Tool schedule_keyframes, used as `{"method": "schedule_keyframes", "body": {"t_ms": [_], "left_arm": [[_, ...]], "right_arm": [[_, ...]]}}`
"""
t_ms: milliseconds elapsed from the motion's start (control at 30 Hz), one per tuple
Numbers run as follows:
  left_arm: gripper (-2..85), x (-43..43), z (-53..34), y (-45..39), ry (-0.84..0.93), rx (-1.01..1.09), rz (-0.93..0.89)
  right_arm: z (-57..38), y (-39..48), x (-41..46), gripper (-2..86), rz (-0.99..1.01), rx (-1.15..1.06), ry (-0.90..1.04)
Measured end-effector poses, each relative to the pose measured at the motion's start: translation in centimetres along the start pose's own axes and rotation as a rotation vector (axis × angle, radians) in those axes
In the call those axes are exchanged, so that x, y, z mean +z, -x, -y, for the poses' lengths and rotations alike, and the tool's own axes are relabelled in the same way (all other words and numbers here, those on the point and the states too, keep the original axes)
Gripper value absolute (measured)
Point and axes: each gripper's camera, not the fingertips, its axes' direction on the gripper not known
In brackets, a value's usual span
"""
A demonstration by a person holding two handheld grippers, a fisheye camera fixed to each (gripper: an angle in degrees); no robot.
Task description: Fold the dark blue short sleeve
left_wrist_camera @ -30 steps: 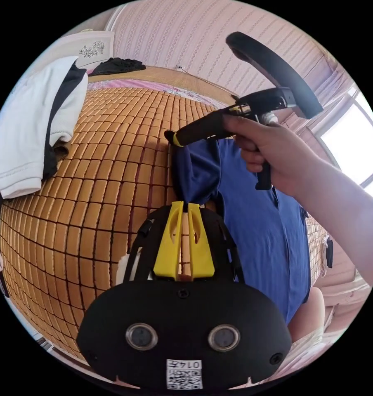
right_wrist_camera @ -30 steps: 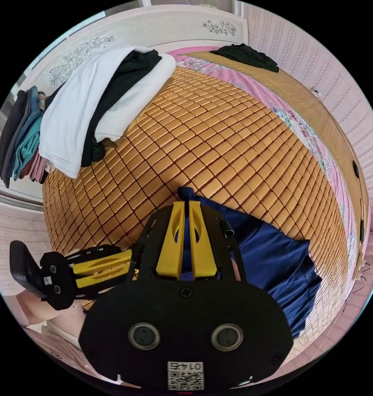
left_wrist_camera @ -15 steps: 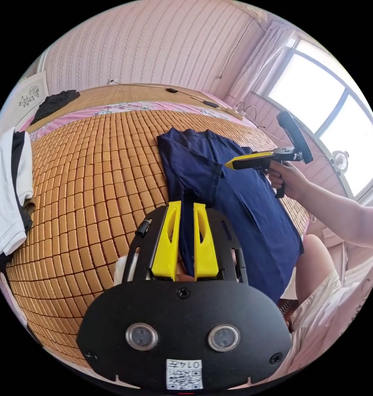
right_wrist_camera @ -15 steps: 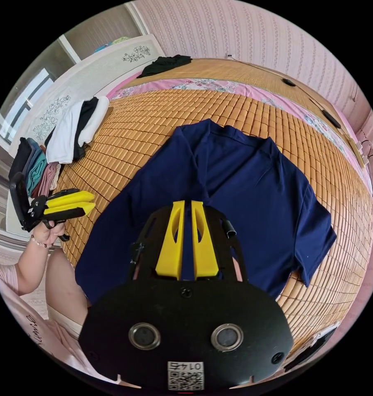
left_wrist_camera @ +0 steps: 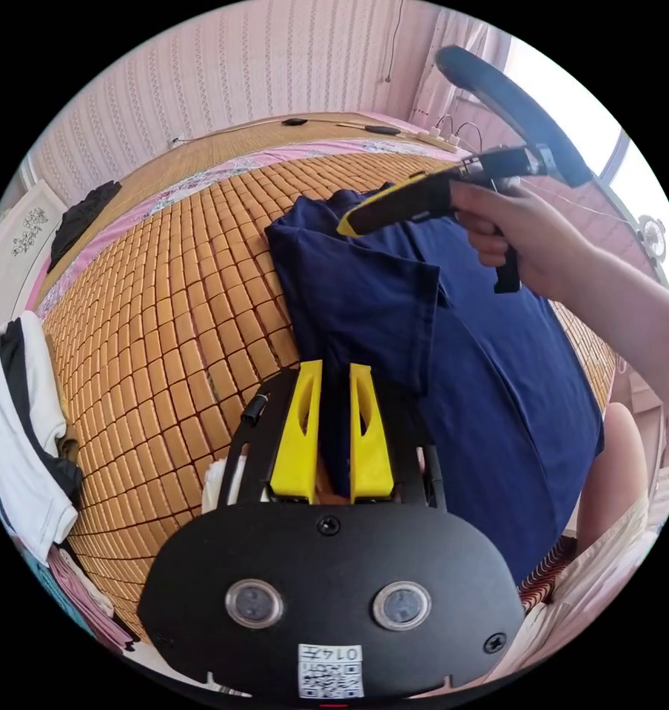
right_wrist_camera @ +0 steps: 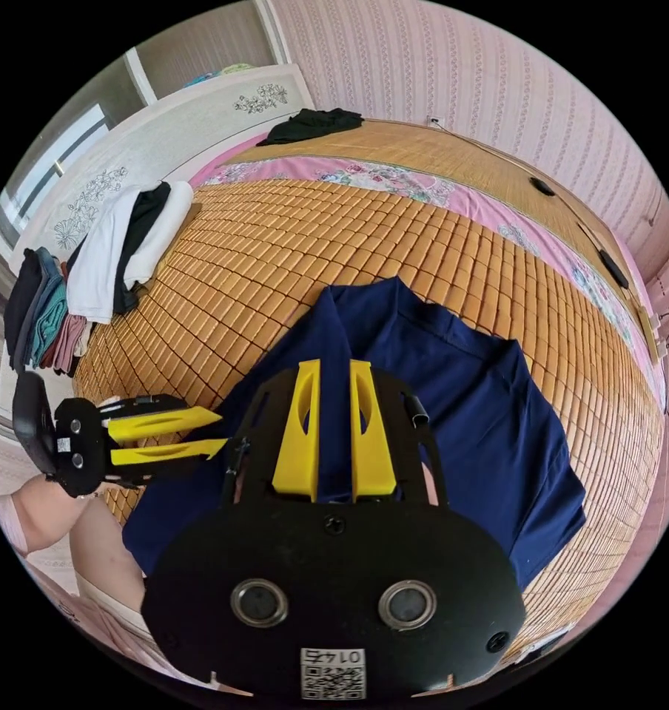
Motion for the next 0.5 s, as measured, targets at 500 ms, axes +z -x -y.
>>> {"method": "schedule_keyframes", "body": {"t_ms": [500], "left_arm": [[3.7, 0.6, 1.5, 0.7, -0.059, -0.123, -0.039]], "right_arm": [[2.5, -0.7, 1.1, 4.1, 0.042, -0.118, 0.046]]}}
